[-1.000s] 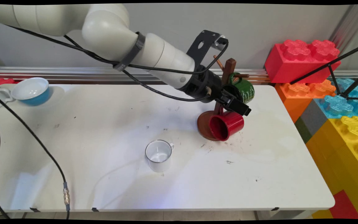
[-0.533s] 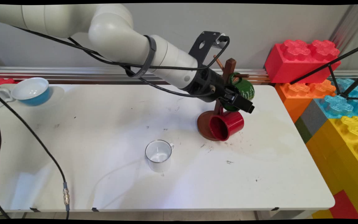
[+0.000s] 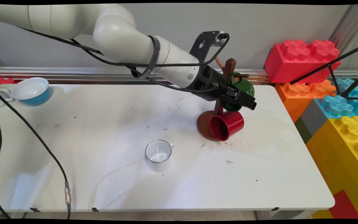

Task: Pick up the green mug from the rack

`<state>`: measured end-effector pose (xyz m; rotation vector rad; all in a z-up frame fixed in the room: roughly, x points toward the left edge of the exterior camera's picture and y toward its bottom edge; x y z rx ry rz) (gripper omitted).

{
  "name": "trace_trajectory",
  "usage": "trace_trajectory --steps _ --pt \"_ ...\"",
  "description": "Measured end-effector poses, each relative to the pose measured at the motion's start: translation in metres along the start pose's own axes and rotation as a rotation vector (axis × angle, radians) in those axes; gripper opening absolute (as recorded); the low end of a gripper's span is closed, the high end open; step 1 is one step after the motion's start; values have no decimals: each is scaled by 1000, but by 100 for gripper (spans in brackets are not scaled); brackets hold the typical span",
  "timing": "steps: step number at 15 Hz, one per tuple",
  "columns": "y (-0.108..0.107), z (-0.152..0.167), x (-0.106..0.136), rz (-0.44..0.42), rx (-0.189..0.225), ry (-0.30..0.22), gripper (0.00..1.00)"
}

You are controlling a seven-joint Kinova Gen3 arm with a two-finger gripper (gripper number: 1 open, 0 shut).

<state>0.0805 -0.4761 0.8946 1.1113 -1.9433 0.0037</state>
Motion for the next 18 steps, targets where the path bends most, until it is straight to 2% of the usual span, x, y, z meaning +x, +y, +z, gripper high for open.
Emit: trace_trajectory --steps 7,18 --pt "-1 3 2 -96 -10 29 100" --pt "-2 8 1 -188 -21 64 100"
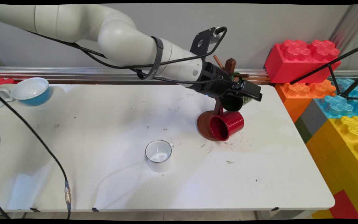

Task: Pick up the green mug from the rack, then place the picked object on the table

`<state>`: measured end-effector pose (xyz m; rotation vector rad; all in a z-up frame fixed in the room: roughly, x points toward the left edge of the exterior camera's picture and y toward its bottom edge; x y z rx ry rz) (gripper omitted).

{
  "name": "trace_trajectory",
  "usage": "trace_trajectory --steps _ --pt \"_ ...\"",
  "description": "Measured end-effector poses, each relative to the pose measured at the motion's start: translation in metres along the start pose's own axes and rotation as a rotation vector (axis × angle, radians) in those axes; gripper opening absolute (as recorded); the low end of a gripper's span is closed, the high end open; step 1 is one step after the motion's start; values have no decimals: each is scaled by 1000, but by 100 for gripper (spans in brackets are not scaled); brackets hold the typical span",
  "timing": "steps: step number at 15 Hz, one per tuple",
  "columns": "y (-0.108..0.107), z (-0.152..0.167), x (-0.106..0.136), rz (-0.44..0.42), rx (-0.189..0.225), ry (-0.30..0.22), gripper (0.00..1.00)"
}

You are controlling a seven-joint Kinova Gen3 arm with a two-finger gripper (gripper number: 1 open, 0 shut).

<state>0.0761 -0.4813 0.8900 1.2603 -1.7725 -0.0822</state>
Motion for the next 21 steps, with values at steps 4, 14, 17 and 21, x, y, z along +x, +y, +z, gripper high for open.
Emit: trace_trajectory --steps 4,14,17,21 --pt "-1 2 -2 -21 -2 8 100" --pt "-7 2 -4 -23 20 19 0" --pt "-9 0 -6 -22 22 17 0" --pt "-8 -3 -10 -23 15 12 0"
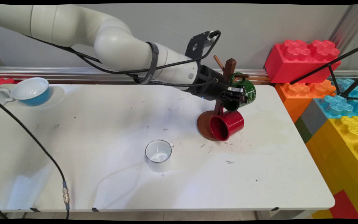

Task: Place the picked object on the table

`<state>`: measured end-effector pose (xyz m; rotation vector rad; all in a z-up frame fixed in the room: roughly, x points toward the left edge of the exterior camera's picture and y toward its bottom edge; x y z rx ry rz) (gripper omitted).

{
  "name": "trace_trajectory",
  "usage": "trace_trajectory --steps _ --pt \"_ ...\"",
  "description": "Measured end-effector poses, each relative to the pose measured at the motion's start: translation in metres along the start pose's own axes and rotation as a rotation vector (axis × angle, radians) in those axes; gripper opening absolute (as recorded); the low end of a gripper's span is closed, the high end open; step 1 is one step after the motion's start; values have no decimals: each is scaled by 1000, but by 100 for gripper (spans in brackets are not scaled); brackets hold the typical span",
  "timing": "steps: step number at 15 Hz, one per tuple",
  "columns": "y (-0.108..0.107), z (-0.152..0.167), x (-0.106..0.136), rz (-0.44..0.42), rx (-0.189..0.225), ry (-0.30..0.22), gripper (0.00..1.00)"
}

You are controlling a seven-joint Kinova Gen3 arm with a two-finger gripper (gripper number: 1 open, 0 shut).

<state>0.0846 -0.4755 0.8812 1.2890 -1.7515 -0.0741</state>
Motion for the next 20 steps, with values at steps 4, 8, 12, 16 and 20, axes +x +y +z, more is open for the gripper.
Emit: trace_trajectory --steps 4,8,12,16,20 --pt "3 -3 -2 -8 -14 3 0" --pt "8 -6 -1 -21 -34 17 0" --pt "13 -9 -2 -31 -49 22 0" --pt "19 -13 -4 -42 -68 22 0" --pt "26 -18 -7 -50 -87 23 0"
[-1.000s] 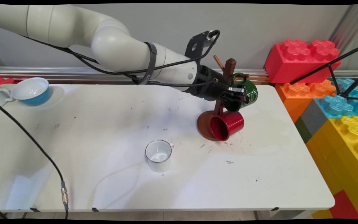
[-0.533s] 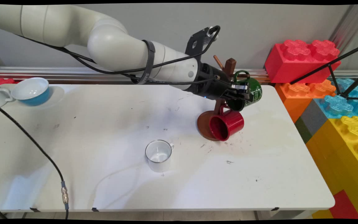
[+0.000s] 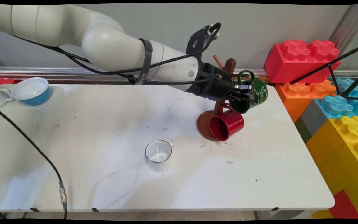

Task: Place the picked object on the table

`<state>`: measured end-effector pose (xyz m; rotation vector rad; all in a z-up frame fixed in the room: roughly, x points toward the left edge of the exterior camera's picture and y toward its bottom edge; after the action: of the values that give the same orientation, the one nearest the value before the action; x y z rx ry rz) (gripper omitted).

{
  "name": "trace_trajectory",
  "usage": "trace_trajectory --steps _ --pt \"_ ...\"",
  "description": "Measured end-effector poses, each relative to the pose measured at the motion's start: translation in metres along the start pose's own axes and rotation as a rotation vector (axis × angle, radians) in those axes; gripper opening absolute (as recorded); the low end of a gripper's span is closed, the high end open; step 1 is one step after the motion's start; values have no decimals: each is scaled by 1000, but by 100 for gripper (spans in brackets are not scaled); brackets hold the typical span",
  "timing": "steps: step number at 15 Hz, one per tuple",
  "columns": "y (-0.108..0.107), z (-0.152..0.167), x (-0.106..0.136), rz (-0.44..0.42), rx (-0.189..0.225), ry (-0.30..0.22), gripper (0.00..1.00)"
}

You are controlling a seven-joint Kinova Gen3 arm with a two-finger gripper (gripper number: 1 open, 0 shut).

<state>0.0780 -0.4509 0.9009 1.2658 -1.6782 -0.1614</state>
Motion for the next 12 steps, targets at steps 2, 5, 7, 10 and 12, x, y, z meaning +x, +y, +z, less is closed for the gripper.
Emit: trace_trajectory --steps 2,5,7,10,12 --pt "5 -3 -2 -5 -13 1 0" --pt "13 -8 -4 -6 -32 -4 0" --pt "17 -13 -6 2 -39 -12 0" --pt "22 -21 -8 26 -46 -30 0" --pt "24 -27 -8 46 -49 -44 0"
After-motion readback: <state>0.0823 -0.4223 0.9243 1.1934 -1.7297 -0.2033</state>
